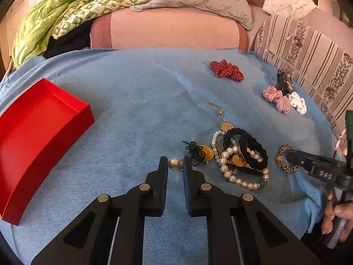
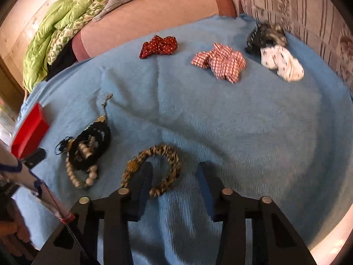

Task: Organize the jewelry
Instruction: 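Grasp the pearl earring with the left gripper while the right grasps the leopard bracelet, then carry the earring and bracelet into the red tray and open both grippers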

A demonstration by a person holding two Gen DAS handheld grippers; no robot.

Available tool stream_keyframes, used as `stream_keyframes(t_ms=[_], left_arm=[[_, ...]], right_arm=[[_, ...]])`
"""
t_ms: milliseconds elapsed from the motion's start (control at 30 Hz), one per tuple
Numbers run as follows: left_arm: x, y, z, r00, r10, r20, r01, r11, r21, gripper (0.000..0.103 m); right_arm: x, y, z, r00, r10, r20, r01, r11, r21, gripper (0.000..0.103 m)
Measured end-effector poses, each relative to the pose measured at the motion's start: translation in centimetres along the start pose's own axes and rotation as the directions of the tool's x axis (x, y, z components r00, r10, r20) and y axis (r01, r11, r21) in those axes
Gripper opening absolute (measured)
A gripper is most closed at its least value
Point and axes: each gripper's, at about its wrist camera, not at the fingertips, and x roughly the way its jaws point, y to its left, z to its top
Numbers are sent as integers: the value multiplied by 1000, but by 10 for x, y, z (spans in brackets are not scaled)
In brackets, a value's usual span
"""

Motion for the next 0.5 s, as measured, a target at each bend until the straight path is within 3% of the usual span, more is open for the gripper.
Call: stream_keyframes(t_ms=[33,100,267,367,500], left_arm=[[-2,2,1,1000,-4,4,4,1000,-5,13],[-5,5,1,1000,-6,11,7,1000,-17,13],[-17,11,2,999,-8,35,9,999,-34,13],[-26,17,3,999,-2,51,4,999,-46,13],[-37,32,4,997,10,72,-3,996,-84,13]], right_arm=[[1,2,-1,1000,-15,5,15,1000,-19,32],[0,3,-2,1000,-9,10,9,1000,-28,9],[-20,9,-5,994,63,88,-59,997,-45,8],[-42,23,-4,973,157,169,-143,985,-93,8],[-58,48,-5,951,241,193,-207,962,-179,8]])
